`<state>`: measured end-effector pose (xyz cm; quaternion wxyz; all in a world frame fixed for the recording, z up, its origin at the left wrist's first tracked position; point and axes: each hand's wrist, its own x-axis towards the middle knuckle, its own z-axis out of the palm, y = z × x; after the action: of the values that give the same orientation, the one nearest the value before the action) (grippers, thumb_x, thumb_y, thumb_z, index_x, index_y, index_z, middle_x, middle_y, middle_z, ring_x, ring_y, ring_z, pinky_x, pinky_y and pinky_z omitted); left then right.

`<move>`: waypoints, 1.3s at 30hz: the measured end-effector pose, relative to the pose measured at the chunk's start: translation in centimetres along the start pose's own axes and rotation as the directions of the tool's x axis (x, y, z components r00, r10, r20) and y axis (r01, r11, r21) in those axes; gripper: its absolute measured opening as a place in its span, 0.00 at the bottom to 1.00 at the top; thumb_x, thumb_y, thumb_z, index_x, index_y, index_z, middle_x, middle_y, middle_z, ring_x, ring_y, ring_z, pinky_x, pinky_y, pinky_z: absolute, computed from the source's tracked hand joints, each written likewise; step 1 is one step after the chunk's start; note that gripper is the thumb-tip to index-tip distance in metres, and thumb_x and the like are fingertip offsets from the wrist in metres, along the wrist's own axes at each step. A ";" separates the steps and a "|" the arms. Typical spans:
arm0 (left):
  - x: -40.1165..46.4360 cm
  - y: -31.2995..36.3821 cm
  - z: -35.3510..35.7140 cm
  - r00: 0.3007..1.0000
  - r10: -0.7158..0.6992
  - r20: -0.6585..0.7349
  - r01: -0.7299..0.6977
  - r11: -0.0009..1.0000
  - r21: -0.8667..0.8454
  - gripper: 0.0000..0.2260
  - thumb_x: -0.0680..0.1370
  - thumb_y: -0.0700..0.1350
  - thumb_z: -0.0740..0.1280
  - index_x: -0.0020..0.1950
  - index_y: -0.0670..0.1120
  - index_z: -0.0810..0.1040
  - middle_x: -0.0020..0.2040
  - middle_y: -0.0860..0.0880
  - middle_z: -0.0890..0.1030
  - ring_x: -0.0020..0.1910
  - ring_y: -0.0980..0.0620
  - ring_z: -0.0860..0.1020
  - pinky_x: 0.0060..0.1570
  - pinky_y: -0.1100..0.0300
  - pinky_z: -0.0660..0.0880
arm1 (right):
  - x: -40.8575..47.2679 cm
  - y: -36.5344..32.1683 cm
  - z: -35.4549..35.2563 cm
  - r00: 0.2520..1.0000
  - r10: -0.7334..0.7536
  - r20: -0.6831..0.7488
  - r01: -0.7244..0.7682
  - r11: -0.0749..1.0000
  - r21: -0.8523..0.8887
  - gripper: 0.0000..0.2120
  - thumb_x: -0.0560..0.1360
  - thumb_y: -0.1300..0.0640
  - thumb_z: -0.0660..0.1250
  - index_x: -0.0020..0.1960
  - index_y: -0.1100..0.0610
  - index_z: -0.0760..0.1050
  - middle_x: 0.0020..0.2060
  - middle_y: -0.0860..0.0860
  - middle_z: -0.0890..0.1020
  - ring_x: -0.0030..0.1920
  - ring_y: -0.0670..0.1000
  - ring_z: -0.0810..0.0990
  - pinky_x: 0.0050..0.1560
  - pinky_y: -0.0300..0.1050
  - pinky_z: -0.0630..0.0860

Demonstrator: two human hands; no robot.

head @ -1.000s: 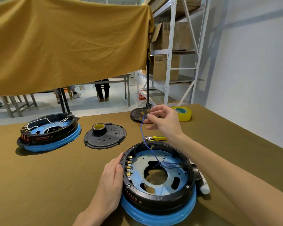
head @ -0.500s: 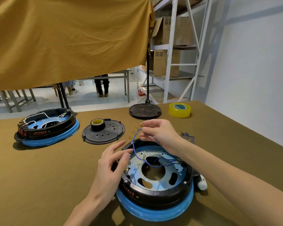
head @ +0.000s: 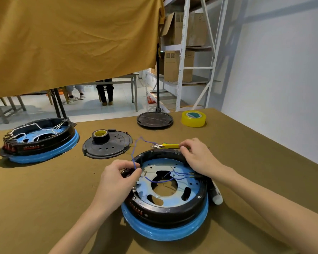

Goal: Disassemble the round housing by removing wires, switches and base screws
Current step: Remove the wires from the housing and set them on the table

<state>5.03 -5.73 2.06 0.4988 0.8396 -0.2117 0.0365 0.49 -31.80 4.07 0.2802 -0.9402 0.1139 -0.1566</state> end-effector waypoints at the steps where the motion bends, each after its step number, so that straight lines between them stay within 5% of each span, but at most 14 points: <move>1: 0.0 0.2 0.2 1.000 -0.008 0.012 0.007 0.996 0.088 0.15 0.76 0.48 0.75 0.61 0.51 0.80 0.58 0.58 0.77 0.57 0.63 0.75 0.63 0.62 0.73 | -0.2 0.4 0.4 0.998 0.052 0.031 -0.054 0.997 0.049 0.12 0.85 0.55 0.58 0.62 0.55 0.79 0.55 0.56 0.80 0.56 0.55 0.78 0.54 0.47 0.70; 3: -0.4 1.5 0.6 0.998 0.054 -0.037 -0.045 0.976 0.213 0.26 0.75 0.47 0.77 0.69 0.49 0.70 0.61 0.55 0.69 0.62 0.57 0.71 0.65 0.60 0.71 | -0.4 0.7 0.9 0.990 0.117 0.074 -0.127 0.980 0.152 0.14 0.86 0.56 0.56 0.60 0.57 0.80 0.53 0.60 0.83 0.55 0.60 0.80 0.51 0.51 0.73; 5: -1.3 3.3 1.0 0.953 0.287 -0.100 -0.259 0.939 0.228 0.24 0.75 0.43 0.75 0.68 0.51 0.70 0.60 0.57 0.68 0.60 0.60 0.72 0.60 0.66 0.70 | -0.5 0.8 1.3 0.994 0.097 0.048 -0.105 0.977 0.187 0.16 0.86 0.55 0.56 0.54 0.59 0.81 0.47 0.61 0.84 0.47 0.60 0.81 0.50 0.55 0.75; 7: -1.9 4.8 1.6 0.881 0.470 0.049 -0.467 0.849 0.248 0.16 0.76 0.43 0.72 0.62 0.54 0.75 0.56 0.61 0.72 0.57 0.63 0.73 0.54 0.69 0.72 | -0.5 0.7 1.5 0.996 0.085 0.027 -0.089 0.979 0.184 0.15 0.86 0.56 0.56 0.49 0.56 0.79 0.39 0.58 0.81 0.39 0.54 0.77 0.42 0.52 0.71; 9: -2.1 5.9 2.8 0.824 0.470 0.315 -0.549 0.800 0.242 0.11 0.79 0.49 0.70 0.61 0.58 0.78 0.53 0.64 0.75 0.55 0.63 0.73 0.55 0.65 0.74 | -0.3 0.6 1.5 0.996 0.086 0.038 -0.092 0.976 0.196 0.15 0.85 0.57 0.56 0.44 0.50 0.76 0.33 0.52 0.77 0.35 0.50 0.73 0.40 0.48 0.67; 11: -1.5 6.2 4.2 0.796 0.368 0.481 -0.528 0.811 0.254 0.12 0.80 0.53 0.68 0.63 0.58 0.80 0.55 0.62 0.77 0.57 0.61 0.74 0.59 0.57 0.75 | -0.2 0.7 1.4 0.995 0.087 0.050 -0.096 0.973 0.210 0.16 0.85 0.57 0.55 0.42 0.48 0.74 0.31 0.49 0.74 0.34 0.49 0.71 0.41 0.47 0.67; 14: 0.1 6.3 6.0 0.782 0.284 0.555 -0.515 0.795 0.319 0.13 0.80 0.53 0.68 0.64 0.57 0.81 0.53 0.60 0.79 0.53 0.58 0.78 0.57 0.54 0.78 | -0.3 0.7 1.3 0.995 0.085 0.054 -0.095 0.973 0.210 0.13 0.85 0.56 0.55 0.49 0.52 0.77 0.36 0.53 0.78 0.37 0.50 0.74 0.40 0.47 0.68; 18: 1.6 6.2 7.0 0.802 0.288 0.524 -0.532 0.743 0.406 0.08 0.78 0.55 0.70 0.57 0.59 0.83 0.43 0.64 0.81 0.37 0.65 0.75 0.39 0.66 0.72 | -0.3 0.8 1.5 0.996 0.081 0.029 -0.086 0.965 0.247 0.17 0.85 0.55 0.57 0.38 0.50 0.74 0.33 0.52 0.76 0.35 0.50 0.71 0.38 0.49 0.66; 22: 1.7 6.2 7.6 0.820 0.316 0.477 -0.540 0.705 0.460 0.06 0.78 0.58 0.71 0.52 0.59 0.83 0.43 0.62 0.84 0.39 0.63 0.76 0.35 0.68 0.64 | 0.2 0.9 1.8 0.995 0.089 0.050 -0.098 0.964 0.246 0.17 0.84 0.54 0.58 0.37 0.56 0.70 0.32 0.53 0.73 0.35 0.51 0.70 0.37 0.49 0.63; 30: 2.3 5.1 7.6 0.856 0.346 0.383 -0.515 0.630 0.582 0.08 0.79 0.59 0.69 0.52 0.58 0.83 0.45 0.59 0.85 0.48 0.57 0.81 0.48 0.59 0.76 | 2.0 -0.3 2.6 0.994 -0.026 0.108 0.000 0.971 0.237 0.20 0.85 0.54 0.58 0.42 0.69 0.70 0.35 0.55 0.69 0.37 0.51 0.66 0.39 0.48 0.61; 39: 2.1 3.7 7.3 0.836 0.372 0.403 -0.545 0.650 0.530 0.11 0.81 0.61 0.63 0.54 0.59 0.83 0.45 0.60 0.85 0.47 0.59 0.81 0.45 0.60 0.77 | 2.5 0.4 3.1 0.994 -0.079 0.081 0.059 0.973 0.224 0.21 0.85 0.53 0.58 0.41 0.68 0.70 0.33 0.54 0.68 0.35 0.49 0.65 0.37 0.46 0.60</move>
<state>4.42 -14.18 2.04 0.1334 0.8710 -0.4572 0.1209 3.82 -31.40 1.96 0.3822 -0.9127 0.0502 -0.1356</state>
